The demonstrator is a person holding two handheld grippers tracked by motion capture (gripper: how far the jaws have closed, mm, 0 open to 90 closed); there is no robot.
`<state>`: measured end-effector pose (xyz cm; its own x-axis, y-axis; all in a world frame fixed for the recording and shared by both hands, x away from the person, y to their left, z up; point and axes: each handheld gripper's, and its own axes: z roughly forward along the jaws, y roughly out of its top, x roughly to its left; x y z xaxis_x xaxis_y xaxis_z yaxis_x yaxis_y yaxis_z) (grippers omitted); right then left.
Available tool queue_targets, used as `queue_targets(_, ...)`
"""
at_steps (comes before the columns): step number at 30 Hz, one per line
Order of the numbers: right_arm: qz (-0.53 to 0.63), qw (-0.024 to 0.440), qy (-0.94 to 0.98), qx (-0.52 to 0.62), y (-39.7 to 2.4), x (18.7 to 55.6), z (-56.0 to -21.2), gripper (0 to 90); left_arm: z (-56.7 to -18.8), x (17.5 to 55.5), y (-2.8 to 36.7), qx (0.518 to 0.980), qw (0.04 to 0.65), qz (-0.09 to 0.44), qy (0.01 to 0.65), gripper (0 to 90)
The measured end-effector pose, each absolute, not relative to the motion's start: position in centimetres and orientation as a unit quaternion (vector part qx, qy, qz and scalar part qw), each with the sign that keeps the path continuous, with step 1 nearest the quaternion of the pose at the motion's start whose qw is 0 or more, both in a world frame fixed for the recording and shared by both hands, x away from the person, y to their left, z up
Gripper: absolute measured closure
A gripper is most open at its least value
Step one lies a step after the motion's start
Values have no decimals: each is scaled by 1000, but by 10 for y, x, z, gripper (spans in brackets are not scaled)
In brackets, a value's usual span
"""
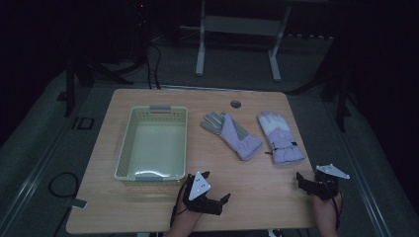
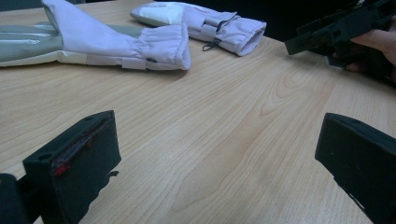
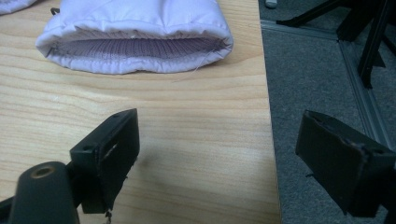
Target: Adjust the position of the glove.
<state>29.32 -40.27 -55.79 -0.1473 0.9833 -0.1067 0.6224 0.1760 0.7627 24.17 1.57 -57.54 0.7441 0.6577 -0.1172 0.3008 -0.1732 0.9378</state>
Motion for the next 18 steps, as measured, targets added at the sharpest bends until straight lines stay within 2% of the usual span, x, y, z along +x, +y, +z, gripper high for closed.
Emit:
queue_targets(11,300,304,705,566,-402,295,-555,134,-575,242,16,748,557,161,321,1)
queue_targets(18,308,282,718,557,-400,305,-548,135,-575,242,16,748,558,159,321,1)
